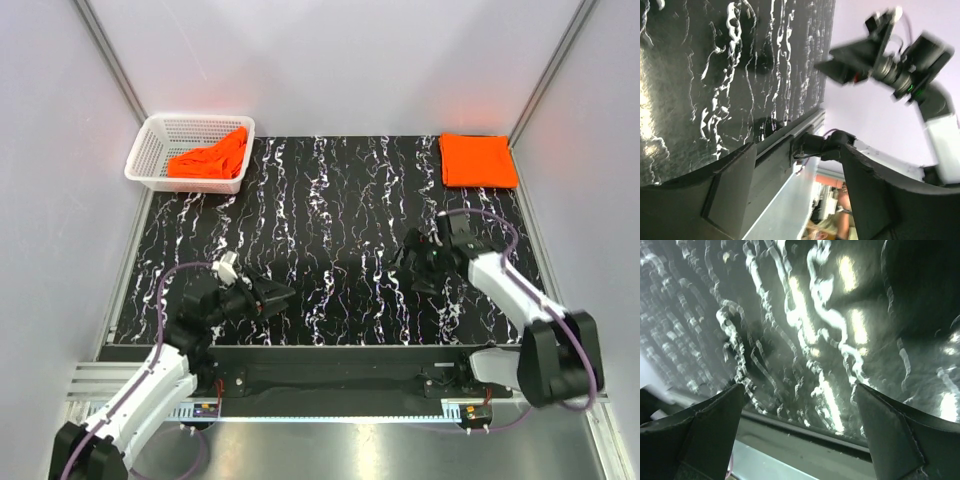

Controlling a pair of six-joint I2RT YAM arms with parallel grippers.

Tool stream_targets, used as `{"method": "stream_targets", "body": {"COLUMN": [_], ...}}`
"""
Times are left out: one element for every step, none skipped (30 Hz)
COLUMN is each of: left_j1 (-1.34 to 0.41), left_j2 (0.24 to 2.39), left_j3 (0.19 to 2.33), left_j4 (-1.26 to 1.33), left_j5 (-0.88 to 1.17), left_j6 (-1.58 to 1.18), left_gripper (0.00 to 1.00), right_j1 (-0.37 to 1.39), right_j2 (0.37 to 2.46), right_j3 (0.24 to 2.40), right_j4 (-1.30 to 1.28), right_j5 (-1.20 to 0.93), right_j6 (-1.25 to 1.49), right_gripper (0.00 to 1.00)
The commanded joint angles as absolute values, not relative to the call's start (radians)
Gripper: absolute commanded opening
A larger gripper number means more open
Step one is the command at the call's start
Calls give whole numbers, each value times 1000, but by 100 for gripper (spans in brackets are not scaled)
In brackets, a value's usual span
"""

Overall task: Fold and stack the t-shirts
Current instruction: Reset both grippers

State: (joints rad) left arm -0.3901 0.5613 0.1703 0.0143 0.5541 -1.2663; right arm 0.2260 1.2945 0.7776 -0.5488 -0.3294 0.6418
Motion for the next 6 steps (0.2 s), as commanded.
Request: {"method": "stream_targets", "body": {"left_j1": [-387, -385, -387, -385, -385, -385], "left_j2": [459, 437, 413, 369, 339, 310], "left_j3": [49, 23, 3, -53, -78, -116], "left_j4": [222, 248, 299, 320, 349, 401], "left_j5": [541, 543, 543, 545, 546, 546], "left_j6": [-1409, -1429, -1448, -1488, -1511, -1538], "left_gripper": [73, 73, 74, 73, 73, 74], "right_j1": [229, 227, 227, 227, 227, 227], "right_j2": [1136, 1102, 1068, 999, 967, 930], "right_j3": [650, 614, 574, 507, 479, 450], "right_j4": [-422, -404, -373, -321, -296, -260], "right_j5": [-419, -432, -451, -483, -507, -546], "right_j6": [744, 756, 774, 822, 839, 860], "right_gripper": [100, 100, 100, 100, 100, 100]}}
